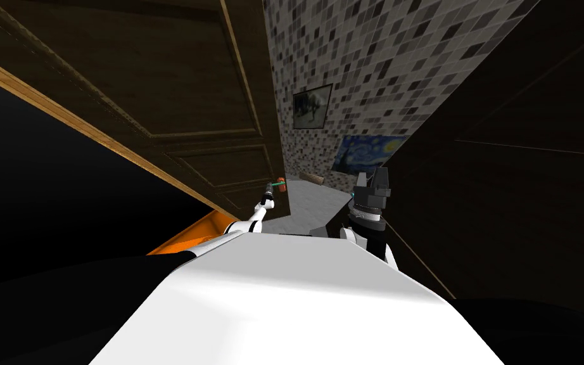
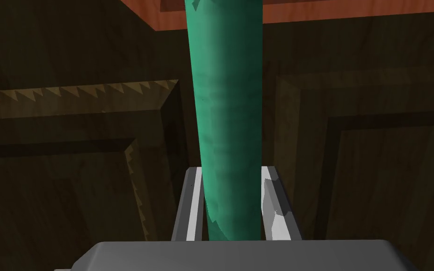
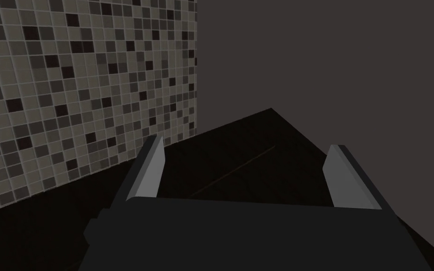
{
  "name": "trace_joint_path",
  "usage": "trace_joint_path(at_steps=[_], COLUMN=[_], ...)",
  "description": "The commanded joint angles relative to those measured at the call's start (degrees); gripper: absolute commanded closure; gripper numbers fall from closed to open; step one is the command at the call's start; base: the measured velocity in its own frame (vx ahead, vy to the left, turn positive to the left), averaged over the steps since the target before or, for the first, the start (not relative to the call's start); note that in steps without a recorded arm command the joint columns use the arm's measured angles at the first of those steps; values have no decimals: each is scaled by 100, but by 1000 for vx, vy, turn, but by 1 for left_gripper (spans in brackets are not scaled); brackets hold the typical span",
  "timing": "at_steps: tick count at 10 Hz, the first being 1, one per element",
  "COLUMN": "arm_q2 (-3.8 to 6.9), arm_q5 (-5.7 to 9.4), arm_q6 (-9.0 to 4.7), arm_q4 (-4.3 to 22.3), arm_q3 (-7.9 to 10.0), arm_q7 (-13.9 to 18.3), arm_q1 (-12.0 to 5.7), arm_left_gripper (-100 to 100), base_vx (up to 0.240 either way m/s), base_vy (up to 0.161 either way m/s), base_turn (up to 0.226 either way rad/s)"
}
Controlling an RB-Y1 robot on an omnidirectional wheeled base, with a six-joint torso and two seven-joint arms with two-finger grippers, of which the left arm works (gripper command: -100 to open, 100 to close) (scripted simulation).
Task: Push the door open
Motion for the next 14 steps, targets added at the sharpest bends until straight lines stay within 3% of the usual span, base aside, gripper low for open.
trace_joint_path(at_steps=[1,5,8,11,12,14], arm_q2=[22,-46,-59,-178,-163,-155], arm_q5=[6,99,111,195,355,514], arm_q6=[158,104,97,47,-63,-161], arm_q4=[-286,-254,-248,-207,-71,29], arm_q3=[49,243,268,443,434,476], arm_q7=[-34,-322,-360,-622,-767,-942], arm_q1=[192,125,116,56,-18,-84], arm_left_gripper=[100,100,100,100,-100,-100], base_vx=[-15,126,115,132,22,-118], base_vy=[8,6,-10,3,-30,5], base_turn=[-4,146,48,209,-73,-107])
